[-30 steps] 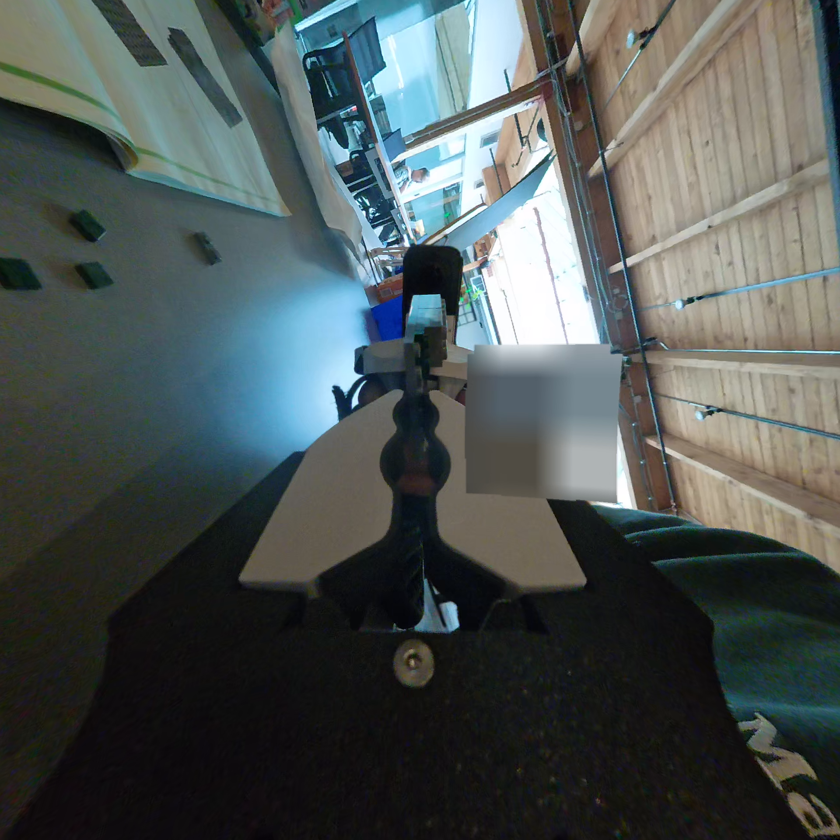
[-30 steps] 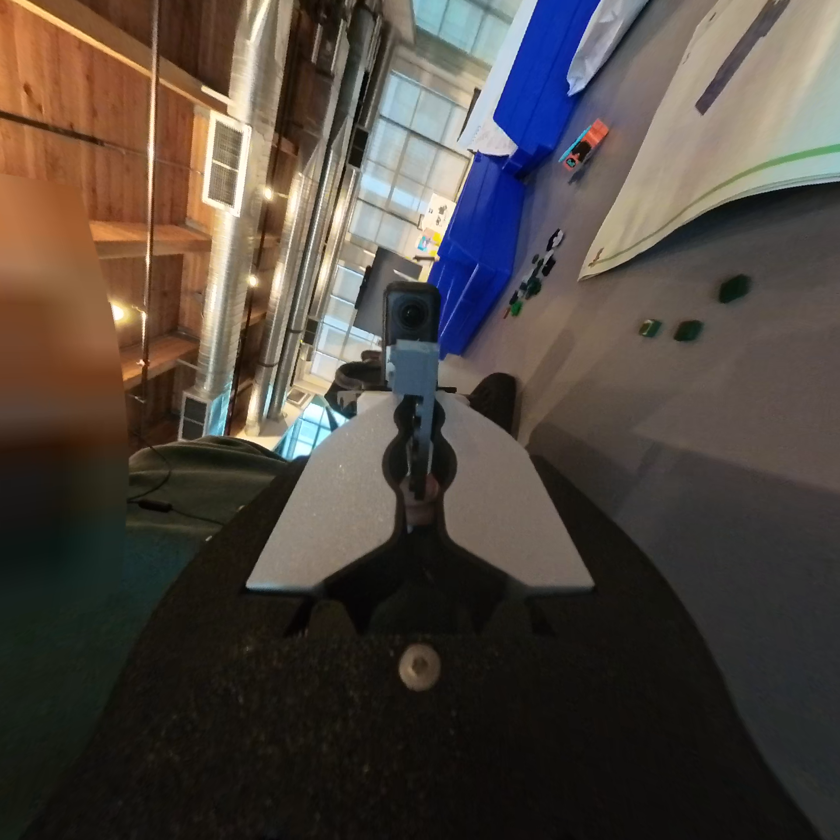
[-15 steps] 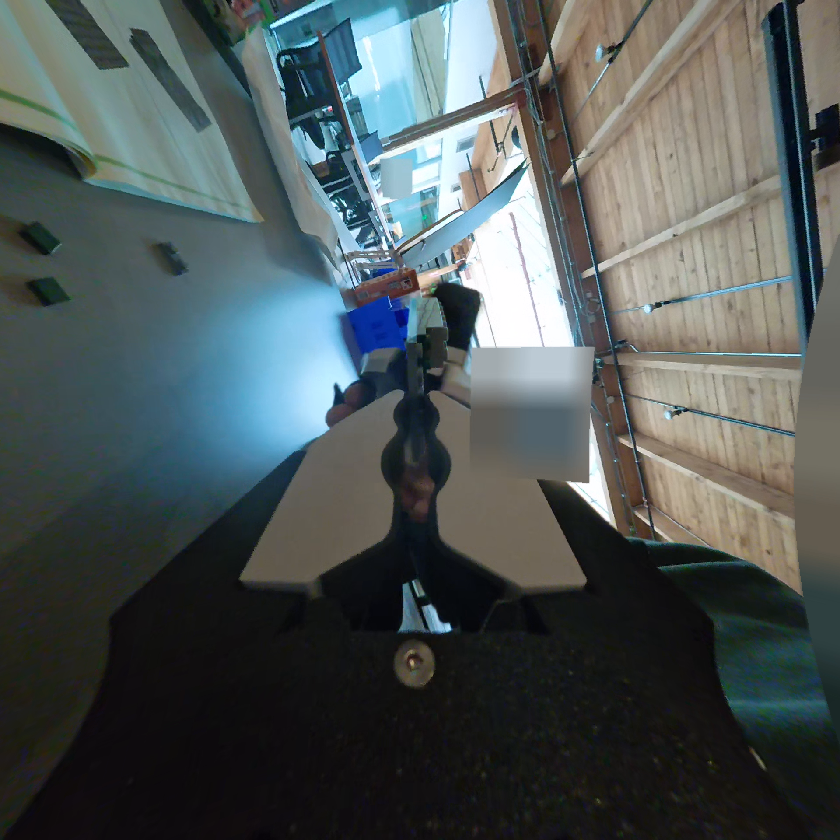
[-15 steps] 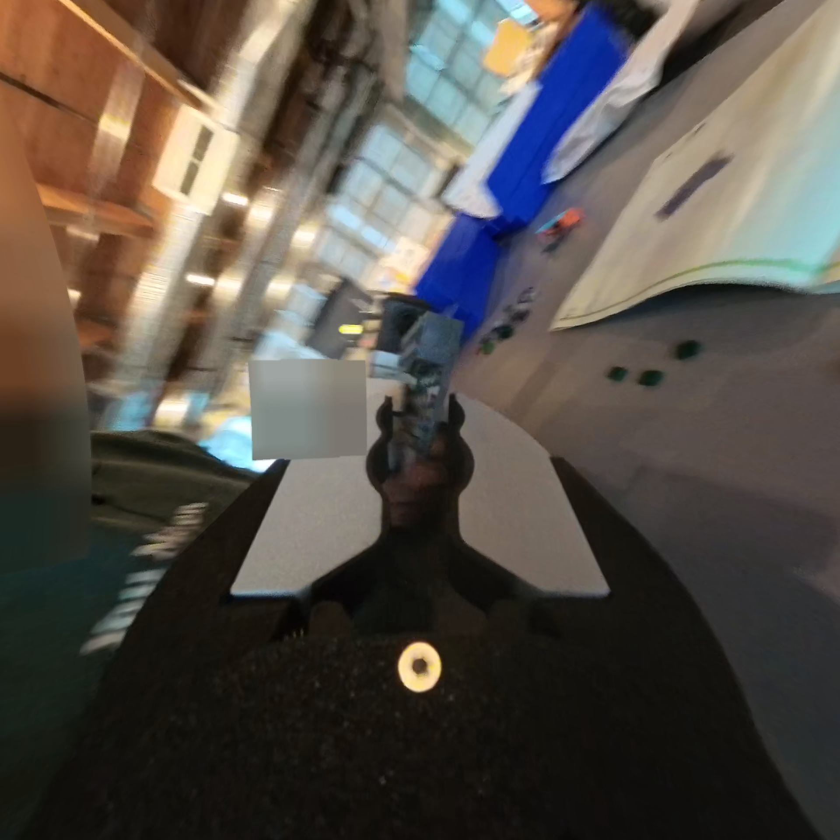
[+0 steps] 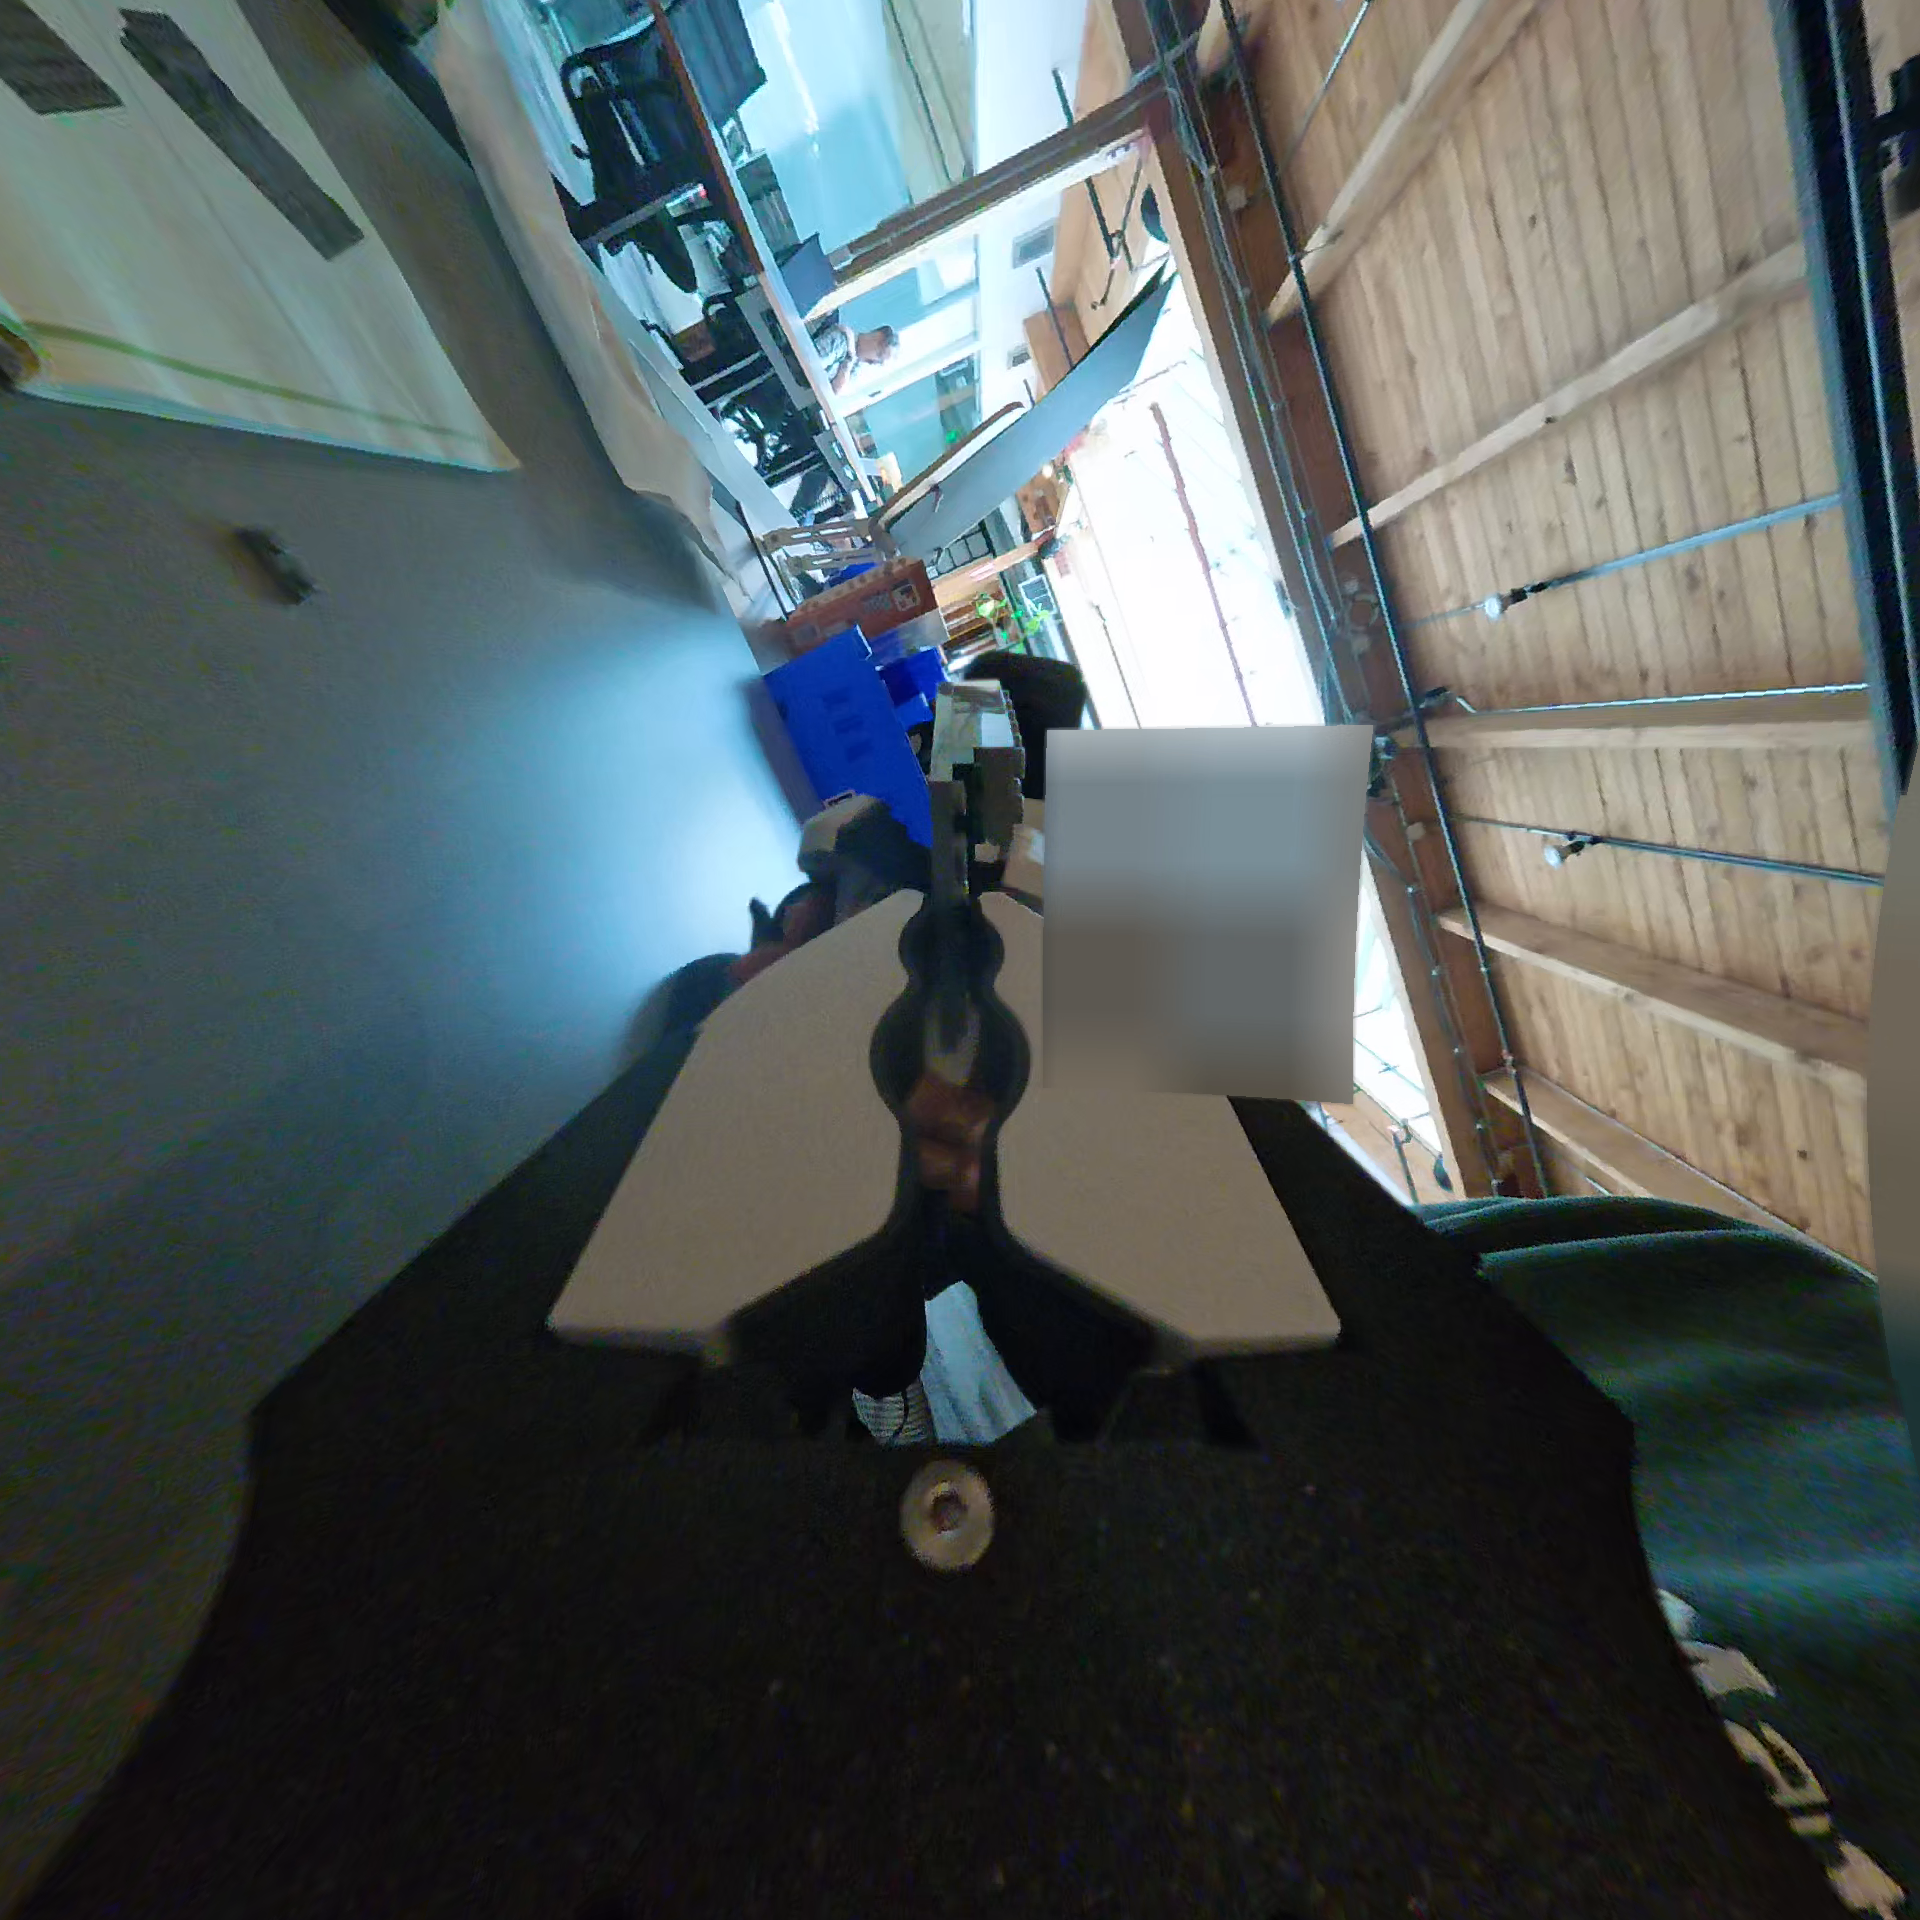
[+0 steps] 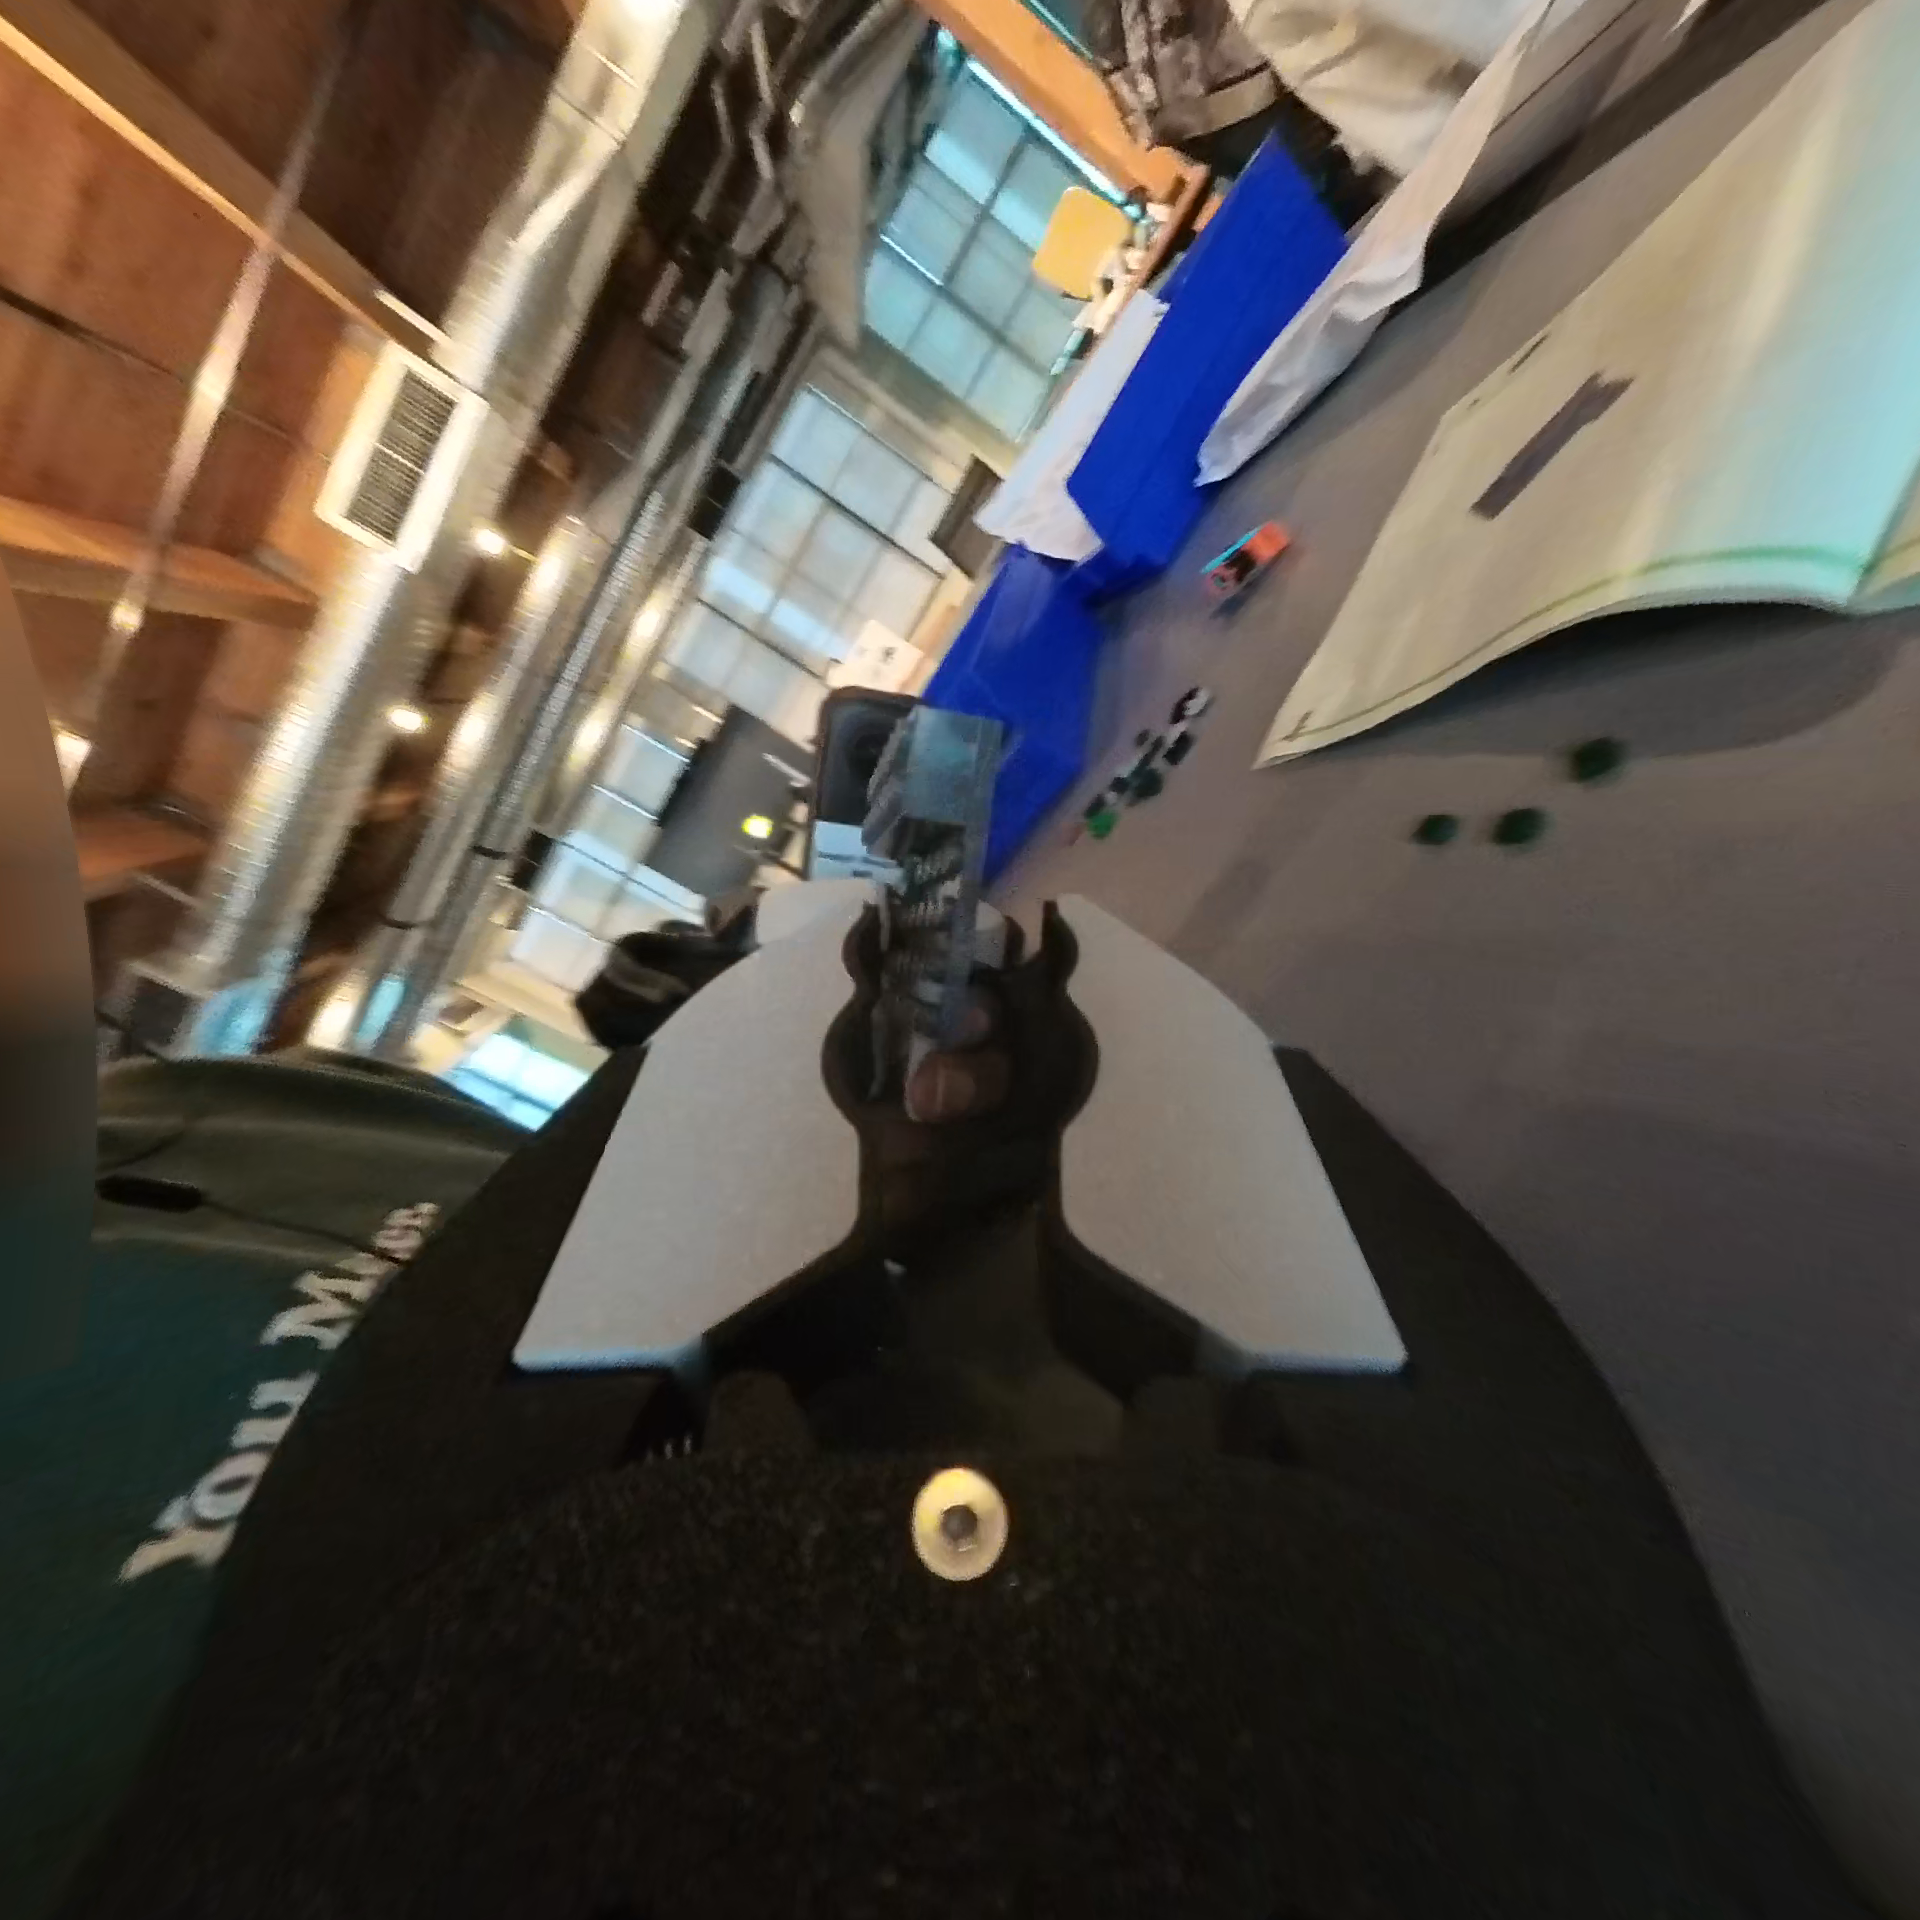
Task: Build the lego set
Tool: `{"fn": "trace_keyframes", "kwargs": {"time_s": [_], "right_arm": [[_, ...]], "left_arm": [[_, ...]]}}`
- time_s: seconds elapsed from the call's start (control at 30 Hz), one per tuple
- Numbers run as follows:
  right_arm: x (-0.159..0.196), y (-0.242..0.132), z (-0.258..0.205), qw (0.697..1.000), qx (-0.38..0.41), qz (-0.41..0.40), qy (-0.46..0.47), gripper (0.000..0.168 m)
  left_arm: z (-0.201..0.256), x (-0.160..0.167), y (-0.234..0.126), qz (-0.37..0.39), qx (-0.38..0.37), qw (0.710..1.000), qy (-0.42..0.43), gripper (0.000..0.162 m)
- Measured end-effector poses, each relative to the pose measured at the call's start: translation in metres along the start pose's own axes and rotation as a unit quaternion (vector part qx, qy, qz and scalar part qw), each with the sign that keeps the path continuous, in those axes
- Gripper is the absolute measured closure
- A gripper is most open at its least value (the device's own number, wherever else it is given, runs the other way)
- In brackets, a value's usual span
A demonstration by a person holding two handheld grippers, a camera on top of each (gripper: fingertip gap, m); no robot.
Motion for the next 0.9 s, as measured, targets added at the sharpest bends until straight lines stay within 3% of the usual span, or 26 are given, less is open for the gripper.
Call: {"fn": "trace_keyframes", "kwargs": {"time_s": [0.03,0.43,0.9], "right_arm": [[0.0000,0.0017,-0.0003,1.000,-0.006,0.003,0.005,0.139],[0.0002,0.0087,0.0005,0.999,-0.040,0.032,0.015,0.158],[-0.0006,0.0056,-0.0009,0.998,-0.047,0.047,0.005,0.158]], "left_arm": [[-0.0003,0.0003,-0.0005,0.001,-0.001,1.000,0.000,0.156],[-0.0027,0.0030,-0.0026,-0.003,-0.021,1.000,0.018,0.157],[-0.0008,0.0033,0.0003,-0.010,-0.031,0.999,0.027,0.157]]}}
Point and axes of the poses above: each gripper's, where its closed fingertips meet, y out along the fingers, x out of its underside, z = x × y across the jaws, the point moved 2 cm from there along -y, back along the fingers, and after that the axes turned 15 degrees about -x, right-handed, at the moved point
